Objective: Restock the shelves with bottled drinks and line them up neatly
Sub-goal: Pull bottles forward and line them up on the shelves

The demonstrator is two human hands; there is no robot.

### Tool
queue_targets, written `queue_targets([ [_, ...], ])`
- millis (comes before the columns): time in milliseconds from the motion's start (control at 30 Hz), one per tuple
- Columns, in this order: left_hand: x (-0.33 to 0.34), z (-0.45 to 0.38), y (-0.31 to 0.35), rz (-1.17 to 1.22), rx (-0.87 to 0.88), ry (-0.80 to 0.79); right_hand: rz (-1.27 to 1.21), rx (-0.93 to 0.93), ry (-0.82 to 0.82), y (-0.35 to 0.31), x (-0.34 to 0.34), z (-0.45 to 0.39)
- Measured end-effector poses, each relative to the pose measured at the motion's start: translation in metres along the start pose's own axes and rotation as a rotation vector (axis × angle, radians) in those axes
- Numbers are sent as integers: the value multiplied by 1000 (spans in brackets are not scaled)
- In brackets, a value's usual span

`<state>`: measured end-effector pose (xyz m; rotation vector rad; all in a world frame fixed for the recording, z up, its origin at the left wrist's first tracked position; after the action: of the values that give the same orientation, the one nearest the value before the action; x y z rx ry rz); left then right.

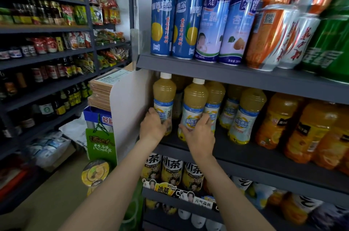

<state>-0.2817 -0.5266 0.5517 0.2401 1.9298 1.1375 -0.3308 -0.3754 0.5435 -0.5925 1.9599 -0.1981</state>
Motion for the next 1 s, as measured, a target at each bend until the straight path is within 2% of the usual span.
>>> queue_targets([
  [233,7,-7,0,120,-38,-39,-12,53,-46,7,-2,-6],
  [1000,24,-21,4,171,22,-69,33,105,-40,15,-1,-15],
])
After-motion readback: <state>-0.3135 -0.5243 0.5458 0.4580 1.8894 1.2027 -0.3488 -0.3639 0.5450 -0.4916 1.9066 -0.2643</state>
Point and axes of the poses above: each hand's wrist, its own z-axis away from the middle knuckle, its own x-axis out of the palm, y = z × x, the point moved 6 cm from there along -z, towards the middle knuckle, and after that the axes turned 9 degrees about z, right-handed, at the moved point
